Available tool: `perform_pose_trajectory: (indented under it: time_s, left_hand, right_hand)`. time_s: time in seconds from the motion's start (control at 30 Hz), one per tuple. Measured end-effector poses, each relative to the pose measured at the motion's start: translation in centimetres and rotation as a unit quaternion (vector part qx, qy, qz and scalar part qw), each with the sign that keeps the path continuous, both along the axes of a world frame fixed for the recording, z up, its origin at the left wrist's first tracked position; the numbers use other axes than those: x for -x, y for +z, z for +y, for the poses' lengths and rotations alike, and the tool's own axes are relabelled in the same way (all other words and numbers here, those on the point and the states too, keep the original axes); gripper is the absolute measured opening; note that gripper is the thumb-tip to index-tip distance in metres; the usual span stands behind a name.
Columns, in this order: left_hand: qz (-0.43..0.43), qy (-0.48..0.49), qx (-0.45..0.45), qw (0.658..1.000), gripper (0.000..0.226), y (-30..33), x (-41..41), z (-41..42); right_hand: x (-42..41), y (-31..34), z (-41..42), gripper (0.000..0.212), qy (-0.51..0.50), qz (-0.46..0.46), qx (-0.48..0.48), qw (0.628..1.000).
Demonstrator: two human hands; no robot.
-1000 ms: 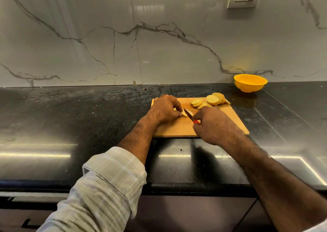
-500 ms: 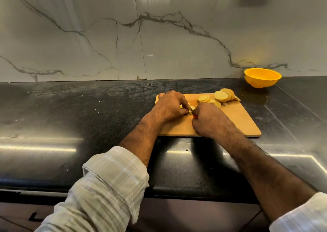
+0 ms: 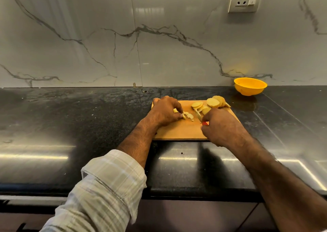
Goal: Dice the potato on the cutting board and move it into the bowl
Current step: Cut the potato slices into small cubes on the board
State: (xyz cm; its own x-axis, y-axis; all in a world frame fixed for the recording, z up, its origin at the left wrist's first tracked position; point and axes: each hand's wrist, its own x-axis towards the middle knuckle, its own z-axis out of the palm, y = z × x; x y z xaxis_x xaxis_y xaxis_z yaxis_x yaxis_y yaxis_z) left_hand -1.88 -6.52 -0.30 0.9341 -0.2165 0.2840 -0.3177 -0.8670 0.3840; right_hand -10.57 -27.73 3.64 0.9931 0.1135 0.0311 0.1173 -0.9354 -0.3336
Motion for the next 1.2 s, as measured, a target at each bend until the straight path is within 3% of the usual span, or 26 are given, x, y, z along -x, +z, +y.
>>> perform_pose_trajectory:
  time_s: [0.13, 0.33, 0.6, 0.77, 0.9, 1.03, 1.2]
  left_hand:
    - [-0.033, -0.004, 0.044, 0.998, 0.017, 0.0, 0.0, 0.3]
    - [-0.030, 0.029, 0.074, 0.996, 0.036, -0.3, -0.8, 1.8]
    - [-0.056, 0.034, 0.090, 0.994, 0.024, 0.3, -0.7, 2.0]
    - [-0.048, 0.030, 0.090, 0.994, 0.025, 0.3, -0.7, 1.7]
    - [-0.021, -0.002, 0.059, 0.998, 0.039, 0.7, -0.3, 1.6]
    - [0.030, -0.030, -0.036, 0.998, 0.059, 1.4, 0.5, 1.0]
    - [0.037, 0.001, -0.105, 0.994, 0.048, 1.2, 0.0, 1.6]
  right_hand:
    - [-0.9, -1.0, 0.4, 0.041, -0.013, 0.025, 0.004, 1.000]
    - [-2.6, -1.9, 2.5, 0.037, 0.012, 0.002, -0.008, 1.000]
    - [-3.6, -1.3, 2.7, 0.048, 0.040, -0.036, -0.011, 0.998]
    - [-2.9, -0.8, 2.2, 0.047, 0.042, -0.077, 0.077, 0.993]
    - [-3.0, -0.4, 2.2, 0.045, 0.029, -0.091, 0.101, 0.990]
    - [-2.9, -0.4, 2.3, 0.044, 0.034, -0.084, 0.101, 0.991]
    - [-3.0, -0.4, 1.2, 0.039, 0.027, -0.076, 0.058, 0.995]
